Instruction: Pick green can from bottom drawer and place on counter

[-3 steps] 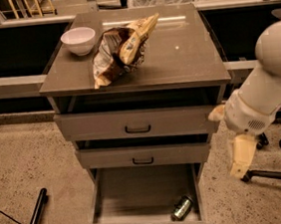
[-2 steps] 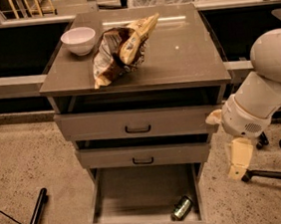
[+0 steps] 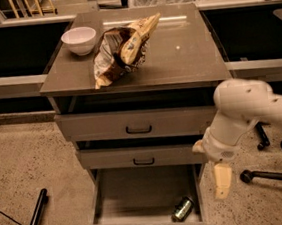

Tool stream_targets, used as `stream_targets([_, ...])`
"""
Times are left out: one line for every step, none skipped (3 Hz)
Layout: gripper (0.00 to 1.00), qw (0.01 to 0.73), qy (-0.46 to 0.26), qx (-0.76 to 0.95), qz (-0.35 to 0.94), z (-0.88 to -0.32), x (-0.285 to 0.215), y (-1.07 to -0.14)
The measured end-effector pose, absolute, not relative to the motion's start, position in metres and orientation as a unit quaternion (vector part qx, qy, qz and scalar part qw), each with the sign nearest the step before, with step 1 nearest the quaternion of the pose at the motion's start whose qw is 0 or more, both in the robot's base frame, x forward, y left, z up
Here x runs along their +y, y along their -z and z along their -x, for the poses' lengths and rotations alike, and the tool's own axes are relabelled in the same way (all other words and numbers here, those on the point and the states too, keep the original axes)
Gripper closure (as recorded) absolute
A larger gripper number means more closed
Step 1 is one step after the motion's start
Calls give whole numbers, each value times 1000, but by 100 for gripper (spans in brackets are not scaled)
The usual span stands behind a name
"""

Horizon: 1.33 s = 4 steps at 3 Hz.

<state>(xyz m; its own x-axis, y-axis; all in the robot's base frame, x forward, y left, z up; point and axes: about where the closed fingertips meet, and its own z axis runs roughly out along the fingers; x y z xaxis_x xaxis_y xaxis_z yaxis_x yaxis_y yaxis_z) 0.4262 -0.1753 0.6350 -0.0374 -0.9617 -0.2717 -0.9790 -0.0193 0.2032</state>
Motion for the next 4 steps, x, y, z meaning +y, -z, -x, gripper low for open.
stream_targets([0,29,-188,668,719,-429,-166,-560])
stream_targets([0,28,-196,666,719,-427,-165,-547])
stream_targets([0,-2,-193,668,719,-430,-166,-530])
stream_targets([0,-3,-196,632,750,-445,-160,-473])
